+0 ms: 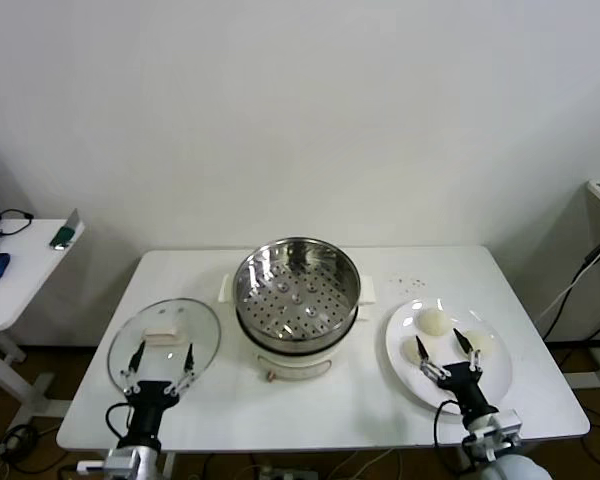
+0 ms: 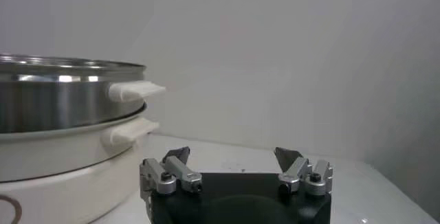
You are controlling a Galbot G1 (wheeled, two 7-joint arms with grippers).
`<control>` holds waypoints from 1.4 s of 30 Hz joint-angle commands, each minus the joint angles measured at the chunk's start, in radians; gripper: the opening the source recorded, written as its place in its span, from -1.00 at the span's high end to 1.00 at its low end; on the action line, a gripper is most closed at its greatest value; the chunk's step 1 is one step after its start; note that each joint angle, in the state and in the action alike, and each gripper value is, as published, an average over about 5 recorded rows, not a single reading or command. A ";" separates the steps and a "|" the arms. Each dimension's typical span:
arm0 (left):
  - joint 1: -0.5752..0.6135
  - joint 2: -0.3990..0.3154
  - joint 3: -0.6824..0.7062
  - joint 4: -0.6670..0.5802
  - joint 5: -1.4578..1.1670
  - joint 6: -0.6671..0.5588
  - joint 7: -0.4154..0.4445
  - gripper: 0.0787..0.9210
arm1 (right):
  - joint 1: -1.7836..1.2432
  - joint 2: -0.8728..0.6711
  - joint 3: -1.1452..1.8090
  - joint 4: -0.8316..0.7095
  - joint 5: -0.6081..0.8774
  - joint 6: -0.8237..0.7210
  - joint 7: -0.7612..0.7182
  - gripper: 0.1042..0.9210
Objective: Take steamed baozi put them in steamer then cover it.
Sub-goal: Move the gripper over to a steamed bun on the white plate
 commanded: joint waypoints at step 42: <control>-0.019 0.022 0.005 0.040 -0.013 0.016 -0.031 -0.77 | 1.517 -0.523 -1.378 -0.792 -0.304 -0.146 -0.998 -0.76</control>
